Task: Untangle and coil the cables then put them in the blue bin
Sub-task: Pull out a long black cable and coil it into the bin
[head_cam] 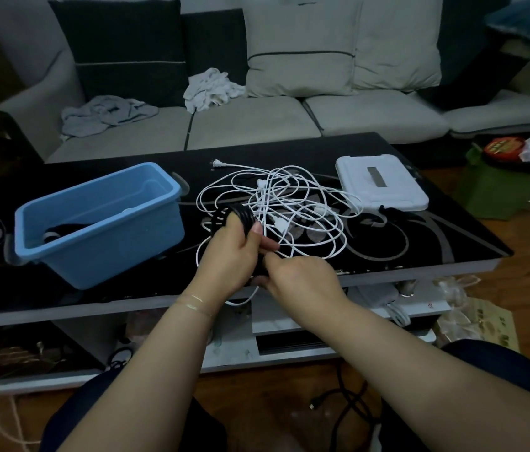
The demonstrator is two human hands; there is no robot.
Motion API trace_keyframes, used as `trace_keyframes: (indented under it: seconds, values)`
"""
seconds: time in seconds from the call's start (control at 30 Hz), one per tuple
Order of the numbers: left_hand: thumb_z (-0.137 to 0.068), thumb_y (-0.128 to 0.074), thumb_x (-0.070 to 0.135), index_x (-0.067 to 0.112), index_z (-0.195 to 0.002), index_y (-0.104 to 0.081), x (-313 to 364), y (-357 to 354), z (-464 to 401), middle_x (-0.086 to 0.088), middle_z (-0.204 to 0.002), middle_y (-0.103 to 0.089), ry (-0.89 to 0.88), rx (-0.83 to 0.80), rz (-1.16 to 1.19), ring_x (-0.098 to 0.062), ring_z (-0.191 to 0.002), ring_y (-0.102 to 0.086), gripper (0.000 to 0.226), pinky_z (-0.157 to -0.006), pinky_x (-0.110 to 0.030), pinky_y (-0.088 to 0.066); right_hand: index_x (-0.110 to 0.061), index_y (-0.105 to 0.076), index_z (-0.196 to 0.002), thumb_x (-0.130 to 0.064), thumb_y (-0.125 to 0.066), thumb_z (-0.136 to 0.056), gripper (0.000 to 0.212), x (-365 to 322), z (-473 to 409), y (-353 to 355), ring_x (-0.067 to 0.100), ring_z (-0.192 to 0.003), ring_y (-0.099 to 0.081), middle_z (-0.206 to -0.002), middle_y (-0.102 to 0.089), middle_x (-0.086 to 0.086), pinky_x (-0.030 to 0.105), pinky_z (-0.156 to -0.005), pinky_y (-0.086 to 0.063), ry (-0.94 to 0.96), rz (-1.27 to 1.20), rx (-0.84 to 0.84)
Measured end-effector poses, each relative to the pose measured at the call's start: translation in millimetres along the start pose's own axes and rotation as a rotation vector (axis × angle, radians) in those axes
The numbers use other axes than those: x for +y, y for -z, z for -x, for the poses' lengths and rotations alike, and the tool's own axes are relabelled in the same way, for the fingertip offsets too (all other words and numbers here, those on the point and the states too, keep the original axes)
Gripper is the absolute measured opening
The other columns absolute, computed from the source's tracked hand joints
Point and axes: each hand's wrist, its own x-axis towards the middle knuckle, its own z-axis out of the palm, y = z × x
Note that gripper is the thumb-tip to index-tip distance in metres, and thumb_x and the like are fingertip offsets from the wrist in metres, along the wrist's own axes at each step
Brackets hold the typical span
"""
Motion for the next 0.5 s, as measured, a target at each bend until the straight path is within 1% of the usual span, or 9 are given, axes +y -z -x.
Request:
trace_keyframes:
  seconds: [0.07,0.13,0.17,0.2,0.27,0.33,0.37,0.43,0.5]
  values:
    - [-0.101,-0.043,0.033,0.01,-0.092,-0.044,0.1,-1.2,-0.4,0.002,-0.087,-0.073,-0.025,-0.052,-0.137,-0.022,-0.089,-0.066,0.024,-0.08,-0.044,-0.049,-0.015,-0.058,-0.106,-0.059,-0.051,-0.088,0.048,-1.0,-0.4,4.9,0.03,-0.073,-0.066,-0.077,-0.069,0.005,0.03,-0.048,-0.02,0.002,0.035,0.026]
    - [-0.1,-0.044,0.034,0.006,-0.094,-0.048,1.7,0.1,-1.0,-0.011,-0.089,-0.067,-0.019,-0.068,-0.24,-0.033,-0.088,-0.061,0.029,-0.078,-0.046,-0.046,-0.017,-0.066,-0.086,-0.063,-0.065,-0.075,0.047,4.4,-1.6,12.8,0.028,-0.062,-0.065,-0.064,-0.066,0.004,0.026,-0.046,-0.015,-0.009,0.044,0.112]
    - [-0.1,-0.044,0.034,0.004,-0.095,-0.05,3.3,0.7,-0.6,-0.015,-0.088,-0.065,-0.003,-0.096,-0.235,-0.034,-0.085,-0.061,0.031,-0.077,-0.047,-0.047,-0.016,-0.066,-0.075,-0.063,-0.071,-0.068,0.048,8.6,-1.8,17.2,0.028,-0.056,-0.064,-0.057,-0.064,0.005,0.023,-0.045,-0.015,-0.028,0.018,0.171]
    - [-0.1,-0.045,0.033,0.002,-0.095,-0.052,5.3,1.3,0.7,-0.016,-0.084,-0.066,0.018,-0.146,-0.165,-0.035,-0.08,-0.063,0.032,-0.075,-0.047,-0.05,-0.015,-0.065,-0.069,-0.064,-0.072,-0.065,0.05,12.2,-1.7,21.0,0.029,-0.054,-0.062,-0.055,-0.063,0.006,0.023,-0.047,-0.018,-0.059,-0.008,0.197]
    - [-0.102,-0.044,0.028,-0.004,-0.098,-0.05,8.7,1.8,4.4,-0.016,-0.068,-0.066,0.064,-0.281,0.06,-0.034,-0.061,-0.065,0.033,-0.061,-0.043,-0.054,-0.016,-0.063,-0.071,-0.068,-0.069,-0.065,0.053,17.5,-1.1,26.5,0.03,-0.059,-0.062,-0.059,-0.064,0.007,0.026,-0.051,-0.025,-0.093,-0.035,0.179]
    - [-0.104,-0.041,0.025,-0.008,-0.096,-0.05,10.6,2.3,7.0,-0.014,-0.055,-0.062,0.088,-0.367,0.221,-0.028,-0.047,-0.059,0.035,-0.047,-0.032,-0.05,-0.024,-0.055,-0.077,-0.071,-0.06,-0.065,0.049,21.5,-2.1,32.2,0.024,-0.066,-0.061,-0.064,-0.061,-0.003,0.028,-0.053,-0.026,-0.1,-0.134,0.12]
    - [-0.104,-0.039,0.027,-0.007,-0.09,-0.051,11.7,2.9,8.5,-0.012,-0.052,-0.06,0.081,-0.381,0.255,-0.026,-0.042,-0.055,0.039,-0.043,-0.027,-0.046,-0.028,-0.047,-0.079,-0.072,-0.057,-0.063,0.048,23.7,-3.4,35.5,0.019,-0.068,-0.059,-0.065,-0.058,-0.008,0.03,-0.053,-0.028,-0.115,-0.239,0.056]
    - [-0.104,-0.036,0.037,0.005,-0.071,-0.051,15.1,2.5,11.3,-0.009,-0.045,-0.056,0.038,-0.371,0.281,-0.021,-0.034,-0.047,0.048,-0.039,-0.022,-0.037,-0.033,-0.043,-0.085,-0.068,-0.06,-0.064,0.044,29.9,-6.2,41.0,0.009,-0.071,-0.057,-0.07,-0.06,-0.01,0.03,-0.059,-0.04,-0.147,-0.505,-0.055]
    - [-0.099,-0.035,0.05,0.015,-0.06,-0.047,17.1,0.9,13.2,-0.008,-0.041,-0.052,0.035,-0.342,0.315,-0.017,-0.03,-0.041,0.054,-0.036,-0.019,-0.032,-0.039,-0.045,-0.094,-0.057,-0.068,-0.068,0.039,36.2,-7.4,39.7,0.01,-0.076,-0.059,-0.077,-0.063,-0.007,0.037,-0.071,-0.048,-0.137,-0.697,-0.086]
